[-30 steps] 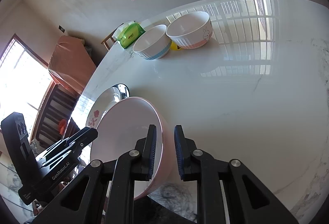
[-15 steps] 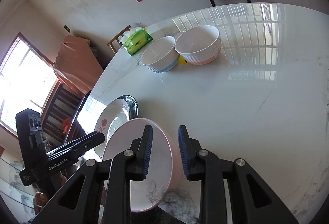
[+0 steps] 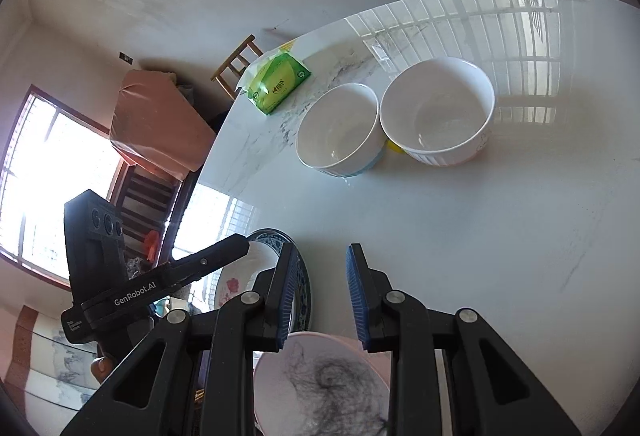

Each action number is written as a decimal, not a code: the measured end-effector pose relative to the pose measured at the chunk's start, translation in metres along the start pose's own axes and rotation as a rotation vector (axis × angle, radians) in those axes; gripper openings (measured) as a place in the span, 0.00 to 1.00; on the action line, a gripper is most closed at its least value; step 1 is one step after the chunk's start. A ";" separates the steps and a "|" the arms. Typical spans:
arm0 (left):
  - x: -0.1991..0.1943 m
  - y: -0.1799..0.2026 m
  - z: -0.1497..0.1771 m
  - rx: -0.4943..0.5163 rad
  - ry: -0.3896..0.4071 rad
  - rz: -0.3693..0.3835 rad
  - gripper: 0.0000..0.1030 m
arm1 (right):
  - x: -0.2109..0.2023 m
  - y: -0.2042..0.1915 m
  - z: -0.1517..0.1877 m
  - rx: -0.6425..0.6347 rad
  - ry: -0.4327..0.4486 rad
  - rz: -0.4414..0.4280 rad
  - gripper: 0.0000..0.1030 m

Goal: Organize plates and bowls
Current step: 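Open both grippers and move them to the blue-banded white bowl, then grip the blue-banded white bowl rim with both grippers, then lift the blue-banded bowl and lower it into the pink bowl, then open both grippers to release the bowl inside the pink bowl, then move both grippers to the pink-banded white bowl with Rabbit text, then grip the pink-banded bowl rim with both grippers and lift it, then carry the pink-banded bowl over the stacked bowls and lower it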

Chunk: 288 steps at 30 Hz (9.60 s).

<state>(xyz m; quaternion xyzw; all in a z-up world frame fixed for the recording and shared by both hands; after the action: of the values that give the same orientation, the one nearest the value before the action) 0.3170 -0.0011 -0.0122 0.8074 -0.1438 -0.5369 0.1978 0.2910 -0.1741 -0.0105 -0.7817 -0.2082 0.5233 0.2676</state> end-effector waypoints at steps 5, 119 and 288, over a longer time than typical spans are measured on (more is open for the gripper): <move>0.019 -0.005 -0.033 -0.013 -0.002 -0.001 0.38 | 0.028 0.008 -0.025 0.094 -0.026 0.006 0.25; -0.040 0.038 0.210 0.154 -0.121 -0.134 0.16 | -0.050 0.020 0.145 -0.001 -0.110 0.037 0.14; -0.042 0.048 0.169 0.066 -0.120 -0.105 0.16 | -0.058 0.015 0.112 -0.044 -0.138 -0.026 0.18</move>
<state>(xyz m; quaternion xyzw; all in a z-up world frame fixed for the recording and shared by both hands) 0.1436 -0.0529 -0.0135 0.7862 -0.1303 -0.5891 0.1337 0.1667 -0.1984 -0.0139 -0.7467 -0.2478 0.5677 0.2422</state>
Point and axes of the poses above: each gripper's, at about its wrist camera, not at the fingertips, and x roughly the way its jaws point, y to its right, z to its underside, the point moved 6 cm from there along x, roughly the way its jaws point
